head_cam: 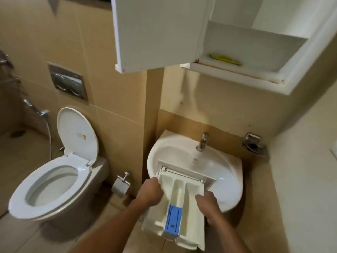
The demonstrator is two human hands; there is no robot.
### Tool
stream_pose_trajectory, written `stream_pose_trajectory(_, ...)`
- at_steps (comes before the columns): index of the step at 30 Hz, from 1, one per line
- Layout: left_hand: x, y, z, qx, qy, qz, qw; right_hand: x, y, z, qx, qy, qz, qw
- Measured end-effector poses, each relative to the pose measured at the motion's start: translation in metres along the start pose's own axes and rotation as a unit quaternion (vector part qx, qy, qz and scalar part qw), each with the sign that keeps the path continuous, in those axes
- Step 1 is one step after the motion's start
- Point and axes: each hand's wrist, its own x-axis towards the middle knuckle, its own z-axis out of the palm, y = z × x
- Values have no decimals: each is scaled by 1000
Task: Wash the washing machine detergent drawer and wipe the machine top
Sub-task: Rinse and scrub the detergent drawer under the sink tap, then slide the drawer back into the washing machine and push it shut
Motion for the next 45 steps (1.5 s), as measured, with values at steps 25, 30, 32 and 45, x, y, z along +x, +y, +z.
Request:
stream_pose_trajectory(25, -213, -257, -258, 379, 133, 70, 913, -256, -243, 308, -549, -304, -454, 633)
stream_pose_trajectory(30, -243, -305, -276, 351, 132, 15, 927, -280, -240, 370, -484, -285, -484, 671)
stream_pose_trajectory(32, -249, -331, -278, 347, 166, -10, 923, -285, -242, 392, -465, -295, -484, 680)
stream_pose_trajectory(45, -341, -529, -193, -236, 591, -336, 695, -261, -248, 570, -343, -513, -281, 735)
